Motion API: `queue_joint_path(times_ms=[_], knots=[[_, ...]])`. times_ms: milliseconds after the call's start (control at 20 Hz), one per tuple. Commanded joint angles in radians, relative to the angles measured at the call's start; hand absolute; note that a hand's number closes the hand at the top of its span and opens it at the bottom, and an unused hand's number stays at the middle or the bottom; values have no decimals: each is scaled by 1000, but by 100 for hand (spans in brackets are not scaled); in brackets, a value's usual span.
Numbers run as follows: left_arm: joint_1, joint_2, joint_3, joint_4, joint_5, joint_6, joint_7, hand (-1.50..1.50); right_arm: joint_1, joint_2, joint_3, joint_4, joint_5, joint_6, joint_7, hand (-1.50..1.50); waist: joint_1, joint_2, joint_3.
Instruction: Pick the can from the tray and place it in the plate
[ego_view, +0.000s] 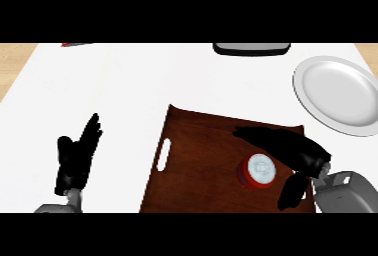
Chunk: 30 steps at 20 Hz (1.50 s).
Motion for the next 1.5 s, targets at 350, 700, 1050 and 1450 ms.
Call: queue_joint_path(times_ms=[350, 700, 1050, 1450], knots=[[-54, -33, 59, 66, -30, -40, -9, 0, 76, 81, -2, 100, 212, -41, -147, -150, -1, 0, 0], [-35, -28, 73, 10, -50, -58, 21, 0, -4, 126, -39, 108, 277, -45, -211, 150, 1, 0, 0], [-20, -81, 47, 42, -66, -39, 2, 0, 19, 145, -97, 65, 348, -181, -203, 150, -2, 0, 0], [-23, -50, 67, 41, -65, -70, -12, 0, -12, -26, -336, 302, 313, -388, -514, 150, -2, 2, 1]])
